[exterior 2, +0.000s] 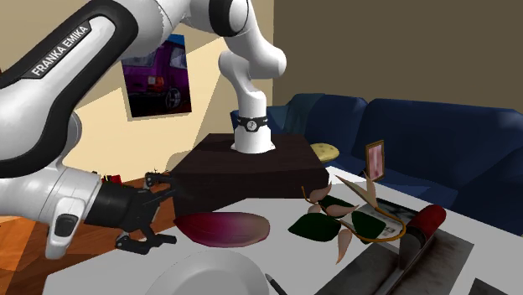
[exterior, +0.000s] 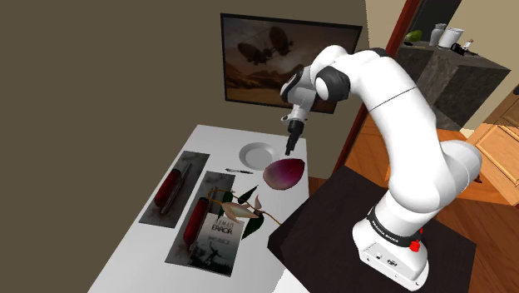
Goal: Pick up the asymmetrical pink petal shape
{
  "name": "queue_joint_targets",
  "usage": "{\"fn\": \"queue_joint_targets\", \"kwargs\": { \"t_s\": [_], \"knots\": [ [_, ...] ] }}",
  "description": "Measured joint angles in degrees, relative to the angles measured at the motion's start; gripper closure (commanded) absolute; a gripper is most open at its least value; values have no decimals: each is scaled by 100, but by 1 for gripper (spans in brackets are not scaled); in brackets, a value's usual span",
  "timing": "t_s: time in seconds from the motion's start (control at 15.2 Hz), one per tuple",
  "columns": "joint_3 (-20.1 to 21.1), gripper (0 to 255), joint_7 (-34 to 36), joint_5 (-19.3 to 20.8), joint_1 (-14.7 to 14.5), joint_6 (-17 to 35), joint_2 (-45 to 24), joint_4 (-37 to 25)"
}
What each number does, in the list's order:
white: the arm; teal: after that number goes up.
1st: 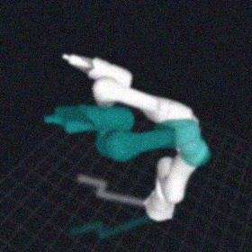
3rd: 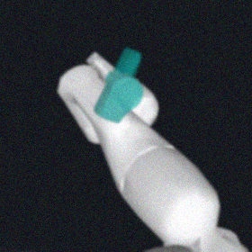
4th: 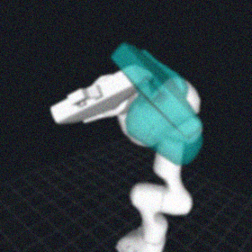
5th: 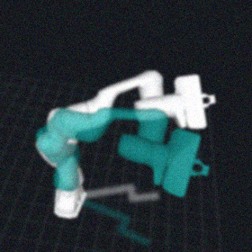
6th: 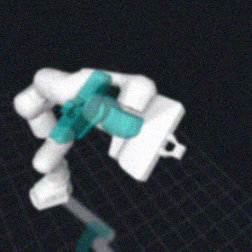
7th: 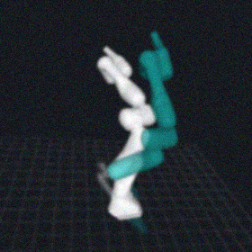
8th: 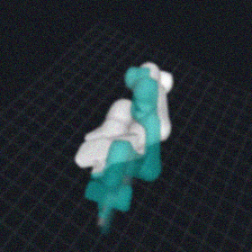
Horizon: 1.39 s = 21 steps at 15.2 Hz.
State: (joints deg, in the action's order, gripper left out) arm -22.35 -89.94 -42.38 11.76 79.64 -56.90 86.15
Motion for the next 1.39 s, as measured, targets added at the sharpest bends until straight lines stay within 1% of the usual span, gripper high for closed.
{"fn": "queue_joint_targets", "kwargs": {
  "t_s": [0.26, 0.46, 0.53, 1.19, 1.39],
  "knots": [
    [109, 0, -49, -58, 114, 3, -402, -364],
    [150, 0, -78, -92, 134, 77, -569, -451],
    [155, 255, -83, -97, 138, 89, -595, -465],
    [161, 255, -87, -101, 146, 96, -625, -490],
    [133, 255, -66, -79, 116, 49, -478, -390]
  ]
}}
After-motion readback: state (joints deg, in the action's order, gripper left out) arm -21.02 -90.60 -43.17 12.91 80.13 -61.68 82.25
